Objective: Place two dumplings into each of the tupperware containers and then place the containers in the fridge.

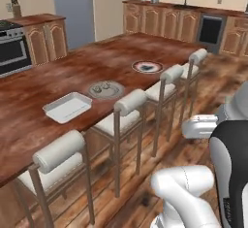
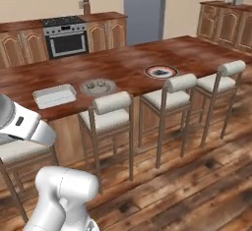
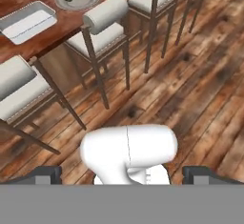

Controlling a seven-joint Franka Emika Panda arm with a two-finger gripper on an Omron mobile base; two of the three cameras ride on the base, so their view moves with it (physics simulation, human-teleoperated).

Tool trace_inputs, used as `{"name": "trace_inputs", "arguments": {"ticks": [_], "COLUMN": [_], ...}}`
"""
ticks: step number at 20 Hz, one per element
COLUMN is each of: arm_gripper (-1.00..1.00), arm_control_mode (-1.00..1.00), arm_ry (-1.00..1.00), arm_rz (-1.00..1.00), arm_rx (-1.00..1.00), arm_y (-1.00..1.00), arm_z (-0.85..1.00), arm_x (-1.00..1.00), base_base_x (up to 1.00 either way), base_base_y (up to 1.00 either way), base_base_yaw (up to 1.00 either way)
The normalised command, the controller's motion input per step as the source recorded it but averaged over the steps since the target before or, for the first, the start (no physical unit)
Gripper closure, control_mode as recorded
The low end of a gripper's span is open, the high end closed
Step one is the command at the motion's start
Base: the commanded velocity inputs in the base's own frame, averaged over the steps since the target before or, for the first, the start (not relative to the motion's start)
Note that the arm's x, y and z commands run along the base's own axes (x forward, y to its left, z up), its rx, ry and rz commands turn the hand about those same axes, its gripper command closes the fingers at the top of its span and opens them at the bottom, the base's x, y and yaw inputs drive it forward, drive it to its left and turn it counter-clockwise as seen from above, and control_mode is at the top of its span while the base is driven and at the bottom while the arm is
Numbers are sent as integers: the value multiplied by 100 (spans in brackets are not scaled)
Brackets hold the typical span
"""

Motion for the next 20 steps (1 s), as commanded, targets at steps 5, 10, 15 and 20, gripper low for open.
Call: {"name": "trace_inputs", "arguments": {"ticks": [5,10,15,20], "arm_gripper": [-100,-100,-100,-100], "arm_control_mode": [100,100,100,100], "arm_ry": [0,0,0,0], "arm_rz": [0,0,0,0], "arm_rx": [0,0,0,0], "arm_y": [0,0,0,0], "arm_z": [0,0,0,0], "arm_x": [0,0,0,0], "base_base_x": [65,75,76,38], "base_base_y": [-32,-38,-76,-89], "base_base_yaw": [71,69,54,31]}}
